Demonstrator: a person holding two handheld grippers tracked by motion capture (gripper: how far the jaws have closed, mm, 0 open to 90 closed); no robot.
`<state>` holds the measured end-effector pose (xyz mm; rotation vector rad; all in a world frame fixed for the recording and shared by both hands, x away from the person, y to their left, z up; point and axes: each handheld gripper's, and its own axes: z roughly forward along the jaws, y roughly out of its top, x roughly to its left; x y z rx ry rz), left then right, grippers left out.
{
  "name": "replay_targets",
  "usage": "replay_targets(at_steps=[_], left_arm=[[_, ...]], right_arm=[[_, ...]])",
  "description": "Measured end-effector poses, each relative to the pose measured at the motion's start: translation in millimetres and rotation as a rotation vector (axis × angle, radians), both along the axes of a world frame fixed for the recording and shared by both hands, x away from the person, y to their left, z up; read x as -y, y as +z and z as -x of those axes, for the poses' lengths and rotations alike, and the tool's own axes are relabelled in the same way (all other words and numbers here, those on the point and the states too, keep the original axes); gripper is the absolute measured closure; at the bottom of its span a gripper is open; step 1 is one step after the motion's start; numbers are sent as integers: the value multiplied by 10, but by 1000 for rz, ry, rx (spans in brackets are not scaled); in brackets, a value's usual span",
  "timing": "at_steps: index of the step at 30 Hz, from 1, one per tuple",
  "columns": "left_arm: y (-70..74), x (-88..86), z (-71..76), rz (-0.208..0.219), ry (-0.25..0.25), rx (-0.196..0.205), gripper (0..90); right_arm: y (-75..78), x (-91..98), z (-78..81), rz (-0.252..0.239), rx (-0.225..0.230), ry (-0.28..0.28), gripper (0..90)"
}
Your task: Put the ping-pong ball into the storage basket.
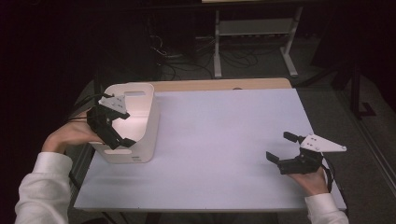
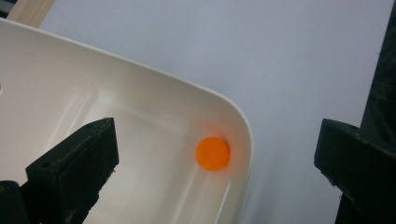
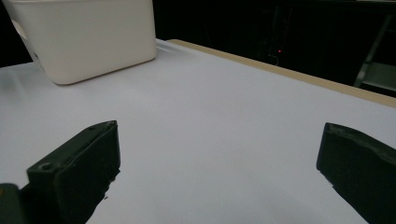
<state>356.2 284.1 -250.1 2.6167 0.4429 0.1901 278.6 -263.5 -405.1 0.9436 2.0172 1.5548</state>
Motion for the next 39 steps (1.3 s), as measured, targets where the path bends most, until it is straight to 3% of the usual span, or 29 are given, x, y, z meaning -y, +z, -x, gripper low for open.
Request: replay_targets(at_steps=[5,6,16,25,32,39], left_arm=[[22,-30,60,46,-9,9,0],[17,-38,79,76,-7,12,0],[-84,-94,100,138,-4,8,0],[-133,-141,215,241,7,68,0],[-200,-180,224,266,40,97,0],[-263,-199,235,299,50,100,0]], right_arm=[[0,-1,3,-2,-4,-2,0],[1,0,0,2,3,1,0],[0,-8,8,0,-12,0,0],[-1,-13,7,1,-10,1,0],[2,-7,7,1,0,2,0],[0,-9,12,1,-8,1,0]])
